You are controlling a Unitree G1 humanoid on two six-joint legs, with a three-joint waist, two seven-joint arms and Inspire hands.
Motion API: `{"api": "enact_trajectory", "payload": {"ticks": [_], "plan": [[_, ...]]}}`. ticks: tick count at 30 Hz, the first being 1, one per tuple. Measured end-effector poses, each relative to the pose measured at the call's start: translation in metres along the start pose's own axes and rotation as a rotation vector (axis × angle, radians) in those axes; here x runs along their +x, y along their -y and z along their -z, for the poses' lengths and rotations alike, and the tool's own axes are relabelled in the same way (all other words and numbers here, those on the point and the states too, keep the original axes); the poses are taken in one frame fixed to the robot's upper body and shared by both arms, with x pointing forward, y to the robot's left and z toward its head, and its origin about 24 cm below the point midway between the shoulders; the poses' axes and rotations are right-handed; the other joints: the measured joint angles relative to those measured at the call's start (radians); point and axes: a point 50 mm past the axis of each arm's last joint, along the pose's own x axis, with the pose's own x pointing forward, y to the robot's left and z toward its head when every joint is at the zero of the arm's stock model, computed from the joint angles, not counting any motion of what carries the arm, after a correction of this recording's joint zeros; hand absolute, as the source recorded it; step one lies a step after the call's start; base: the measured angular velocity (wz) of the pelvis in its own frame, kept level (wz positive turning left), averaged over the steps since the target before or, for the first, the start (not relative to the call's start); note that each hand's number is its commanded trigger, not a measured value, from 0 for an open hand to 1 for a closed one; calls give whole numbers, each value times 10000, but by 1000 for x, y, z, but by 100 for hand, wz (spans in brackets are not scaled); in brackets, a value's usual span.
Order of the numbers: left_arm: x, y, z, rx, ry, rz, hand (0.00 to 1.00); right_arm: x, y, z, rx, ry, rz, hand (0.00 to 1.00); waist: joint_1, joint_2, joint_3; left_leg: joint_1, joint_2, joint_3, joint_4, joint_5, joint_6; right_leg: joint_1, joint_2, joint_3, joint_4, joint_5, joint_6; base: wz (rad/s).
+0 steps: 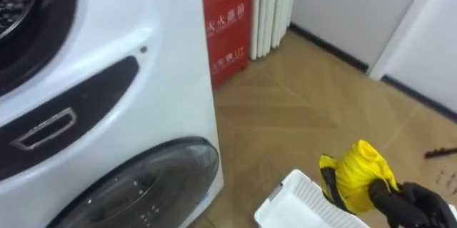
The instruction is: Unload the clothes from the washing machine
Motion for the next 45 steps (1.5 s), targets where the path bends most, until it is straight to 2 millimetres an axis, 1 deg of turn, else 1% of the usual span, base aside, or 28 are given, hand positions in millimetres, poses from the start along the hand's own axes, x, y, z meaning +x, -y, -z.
{"api": "enact_trajectory", "payload": {"ticks": [2, 3, 5, 6, 7, 8, 9, 10, 11, 12, 13, 14, 15, 17, 21, 22, 26, 30, 33, 35, 41, 45], "plan": [[1, 5, -1, 52, 3, 160, 0, 9, -8, 5, -25, -168, 234, 100, -5, 157, -12, -261, -66, -437, 25, 9, 15, -326, -22, 91, 149, -11, 8, -12], [1, 6, -3, 58, 8, 199, 0, 11, -9, 7, -44, -239, 296, 100, -8, 166, -11, -309, -89, -513, 23, 22, 29, -410, -30, 100, 209, -18, 16, -5], [3, 12, -13, 70, 274, 331, 0, 19, -12, 17, -60, -737, 510, 100, 50, 206, -11, -509, -152, -727, 33, 49, 75, -671, -42, 99, 373, -41, 30, 0], [3, 13, -16, 44, 342, 357, 0, 20, -13, 20, -88, -863, 542, 100, 62, 208, -10, -535, -162, -734, 38, 59, 89, -706, -46, 93, 407, -50, 31, 7], [3, 15, -21, 2, 477, 425, 0, 20, -12, 25, -140, -1052, 612, 100, 81, 279, 4, -614, -154, -791, 97, 63, 95, -740, -44, 39, 403, -50, 31, 13], [4, 19, -25, 81, 595, 532, 0, 21, -11, 27, -150, -1137, 737, 100, 77, 380, 56, -684, -161, -843, 155, 64, 97, -779, -58, -17, 403, -50, 33, 13], [4, 20, -28, 36, 643, 588, 0, 22, -11, 28, -111, -1178, 818, 100, 79, 443, 68, -739, -171, -859, 189, 64, 98, -830, -71, -19, 404, -55, 41, 8], [4, 22, -31, -126, 716, 659, 0, 24, -12, 30, -74, -1266, 937, 100, 102, 553, 75, -839, -217, -900, 183, 82, 129, -972, -93, -4, 446, -67, 60, 0], [4, 23, -33, -320, 762, 684, 0, 26, -13, 32, -114, -1380, 1045, 100, 110, 645, 71, -955, -282, -1050, 179, 102, 159, -1150, -110, 43, 610, -95, 84, -5], [4, 24, -34, -443, 798, 707, 0, 27, -14, 33, -126, -1430, 1099, 100, 113, 690, 82, -999, -315, -1101, 176, 111, 176, -1231, -133, 65, 664, -107, 95, -3], [5, 26, -35, -684, 811, 777, 0, 28, -13, 36, -109, -1587, 1235, 100, 114, 803, 72, -1096, -361, -1261, 177, 120, 191, -1344, -186, 65, 787, -116, 107, 3], [5, 28, -37, -841, 867, 851, 0, 29, -12, 39, -37, -1764, 1420, 100, 117, 834, 81, -1140, -446, -1397, 164, 181, 253, -1438, -236, 64, 946, -179, 120, 7], [5, 30, -38, -953, 893, 901, 0, 30, -12, 39, 53, -1846, 1524, 100, 117, 859, 79, -1157, -491, -1481, 156, 192, 266, -1489, -256, 63, 1027, -218, 133, 10], [5, 39, -41, -1220, 1002, 1086, 0, 32, -9, 41, 404, -2037, 1905, 100, 140, 942, 88, -1161, -597, -1572, 144, 216, 306, -1570, -275, 46, 1162, -307, 171, 9], [5, 43, -44, -1438, 1112, 1216, 0, 34, -11, 44, 446, -2115, 2123, 100, 161, 967, 91, -1213, -725, -1690, 189, 261, 384, -1690, -383, 7, 1397, -381, 227, 9], [5, 44, -45, -1479, 1126, 1229, 0, 33, -11, 46, 423, -2199, 2145, 100, 173, 997, 73, -1285, -775, -1778, 199, 289, 432, -1749, -440, -38, 1444, -402, 250, 13], [5, 46, -44, -1510, 1085, 1266, 0, 33, -10, 48, 513, -2352, 2486, 100, 471, 1145, 100, -1561, -897, -1779, 205, 372, 560, -2037, -559, -39, 1485, -347, 339, 7], [5, 46, -41, -1592, 991, 1245, 0, 33, -9, 50, 466, -2441, 2756, 100, 658, 1149, 99, -1698, -973, -1831, 189, 396, 601, -2209, -624, -49, 1622, -367, 374, 7], [5, 49, -41, -1312, 1090, 1326, 0, 33, -9, 50, 426, -2319, 2852, 100, 661, 1150, 98, -1795, -1015, -2002, 186, 423, 640, -2237, -713, -187, 1627, -396, 390, 17], [5, 49, -41, -1287, 1137, 1322, 0, 36, -11, 46, 541, -2180, 2893, 100, 673, 1147, 100, -1837, -1052, -2013, 163, 429, 652, -2287, -750, -197, 1628, -412, 417, 4], [5, 48, -36, -1266, 1045, 1276, 0, 38, -13, 35, 450, -1754, 3284, 100, 672, 1130, 108, -1846, -1061, -2046, 143, 429, 653, -2282, -766, -218, 1624, -436, 431, 1], [5, 46, -31, -1288, 924, 1228, 0, 40, -13, 22, 269, -1157, 3536, 100, 613, 1087, 124, -1844, -1061, -2082, 163, 432, 656, -2279, -790, -268, 1658, -460, 421, 2]]}}
